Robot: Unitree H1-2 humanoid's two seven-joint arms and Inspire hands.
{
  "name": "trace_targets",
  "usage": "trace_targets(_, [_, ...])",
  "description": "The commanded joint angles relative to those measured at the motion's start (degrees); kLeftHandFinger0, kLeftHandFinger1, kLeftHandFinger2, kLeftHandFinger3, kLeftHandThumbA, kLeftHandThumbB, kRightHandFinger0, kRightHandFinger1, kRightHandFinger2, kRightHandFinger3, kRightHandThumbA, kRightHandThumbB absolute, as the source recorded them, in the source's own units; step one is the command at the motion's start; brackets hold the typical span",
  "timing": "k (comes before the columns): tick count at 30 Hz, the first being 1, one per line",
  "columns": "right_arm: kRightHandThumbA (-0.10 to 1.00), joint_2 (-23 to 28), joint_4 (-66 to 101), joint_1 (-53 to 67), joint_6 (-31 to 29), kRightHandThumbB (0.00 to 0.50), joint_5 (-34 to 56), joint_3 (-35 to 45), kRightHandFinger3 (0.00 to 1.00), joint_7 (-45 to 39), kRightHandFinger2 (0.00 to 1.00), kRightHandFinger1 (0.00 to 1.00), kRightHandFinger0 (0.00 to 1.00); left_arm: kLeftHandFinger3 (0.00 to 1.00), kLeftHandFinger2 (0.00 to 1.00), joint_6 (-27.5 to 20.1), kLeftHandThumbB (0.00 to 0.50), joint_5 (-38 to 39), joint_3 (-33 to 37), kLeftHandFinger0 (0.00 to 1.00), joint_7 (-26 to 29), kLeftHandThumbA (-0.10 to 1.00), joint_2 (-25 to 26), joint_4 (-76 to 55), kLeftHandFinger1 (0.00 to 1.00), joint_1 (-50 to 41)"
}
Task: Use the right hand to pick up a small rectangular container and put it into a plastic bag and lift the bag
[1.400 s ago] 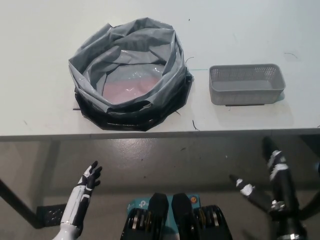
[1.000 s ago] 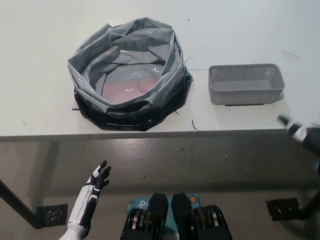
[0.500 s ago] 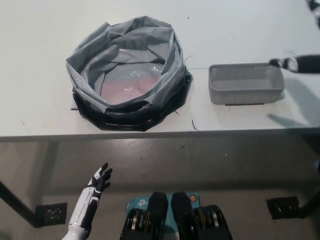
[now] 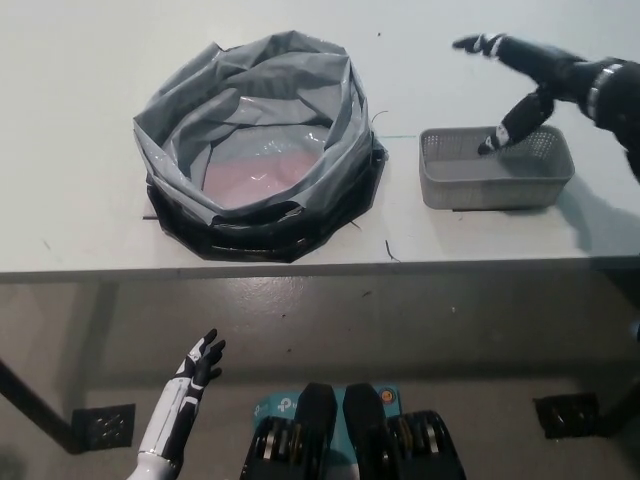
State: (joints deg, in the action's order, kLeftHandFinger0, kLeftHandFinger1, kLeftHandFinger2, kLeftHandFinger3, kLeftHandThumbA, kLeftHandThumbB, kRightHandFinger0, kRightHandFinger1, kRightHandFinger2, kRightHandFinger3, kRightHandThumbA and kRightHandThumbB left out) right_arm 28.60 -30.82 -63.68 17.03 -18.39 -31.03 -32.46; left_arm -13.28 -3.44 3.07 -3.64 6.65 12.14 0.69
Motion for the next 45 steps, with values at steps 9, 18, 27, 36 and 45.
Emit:
trace_targets(9, [1.0, -3.9, -16.6, -16.5, 1.8, 0.476, -7.7, -10.3, 1.0, -13.8, 1.0, 1.0, 1.0, 1.0, 1.0, -4.0, 0.325, -2.1, 0.4, 1.0, 0.5, 1.0, 0.3, -1.9, 1.0, 0.0])
trace_targets(18, [1.0, -5.7, -21.9, -17.8, -1.8, 0.5, -9.9, -11.7, 1.0, -13.4, 1.0, 1.0, 1.0, 1.0, 1.0, -3.2, 0.338, -4.0, 0.6, 1.0, 0.9, 1.0, 0.3, -2.3, 1.0, -0.1])
trace_targets(27, [1.0, -6.5, -23.1, -17.3, -1.4, 0.484, -10.3, -10.3, 1.0, -14.3, 1.0, 1.0, 1.0, 1.0, 1.0, -3.6, 0.335, -4.5, 0.6, 1.0, 0.8, 1.0, 0.5, -2.2, 1.0, -0.1])
trace_targets(36, [1.0, -7.1, -23.6, -15.4, -0.3, 0.491, -11.3, -9.3, 1.0, -11.5, 1.0, 1.0, 1.0, 1.0, 1.0, -3.2, 0.341, -5.3, 0.6, 1.0, 0.8, 1.0, 0.5, -2.7, 1.0, -0.7])
trace_targets(45, [1.0, -9.2, -28.9, -15.4, -3.4, 0.461, -13.0, -10.3, 1.0, -12.3, 1.0, 1.0, 1.0, 1.0, 1.0, -3.7, 0.319, -6.6, 0.8, 1.0, 1.1, 1.0, 0.5, -3.5, 1.0, -0.9])
